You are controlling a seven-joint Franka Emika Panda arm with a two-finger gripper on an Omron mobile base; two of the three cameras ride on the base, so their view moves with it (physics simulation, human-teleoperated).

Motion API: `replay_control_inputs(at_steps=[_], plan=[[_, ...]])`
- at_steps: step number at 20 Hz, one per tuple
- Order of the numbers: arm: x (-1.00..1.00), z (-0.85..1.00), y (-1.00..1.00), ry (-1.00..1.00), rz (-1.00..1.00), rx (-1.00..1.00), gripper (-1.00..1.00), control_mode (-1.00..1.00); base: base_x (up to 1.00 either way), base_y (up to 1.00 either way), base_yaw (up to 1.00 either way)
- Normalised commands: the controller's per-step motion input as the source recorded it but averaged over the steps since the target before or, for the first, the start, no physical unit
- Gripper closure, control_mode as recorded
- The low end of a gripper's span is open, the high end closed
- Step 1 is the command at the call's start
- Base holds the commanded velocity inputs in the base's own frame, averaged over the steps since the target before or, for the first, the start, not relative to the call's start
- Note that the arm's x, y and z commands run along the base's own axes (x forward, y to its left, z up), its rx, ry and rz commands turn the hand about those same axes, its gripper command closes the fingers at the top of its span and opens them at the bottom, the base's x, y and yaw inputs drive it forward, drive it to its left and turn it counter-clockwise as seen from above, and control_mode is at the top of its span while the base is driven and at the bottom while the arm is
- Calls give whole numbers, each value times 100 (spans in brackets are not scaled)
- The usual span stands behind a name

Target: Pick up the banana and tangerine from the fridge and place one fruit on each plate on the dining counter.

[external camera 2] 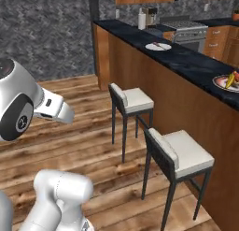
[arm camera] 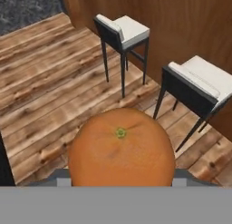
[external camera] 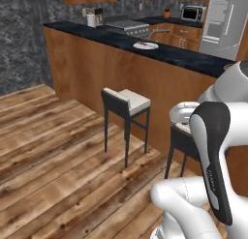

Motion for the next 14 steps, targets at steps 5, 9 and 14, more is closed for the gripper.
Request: replay_control_inputs(at_steps=[5,9,14], plan=[[0,0,0,0,0,0,100,100,100,86,-21],[0,0,0,0,0,0,100,100,100,83,-24],[0,0,0,0,0,0,100,100,100,80,-40]])
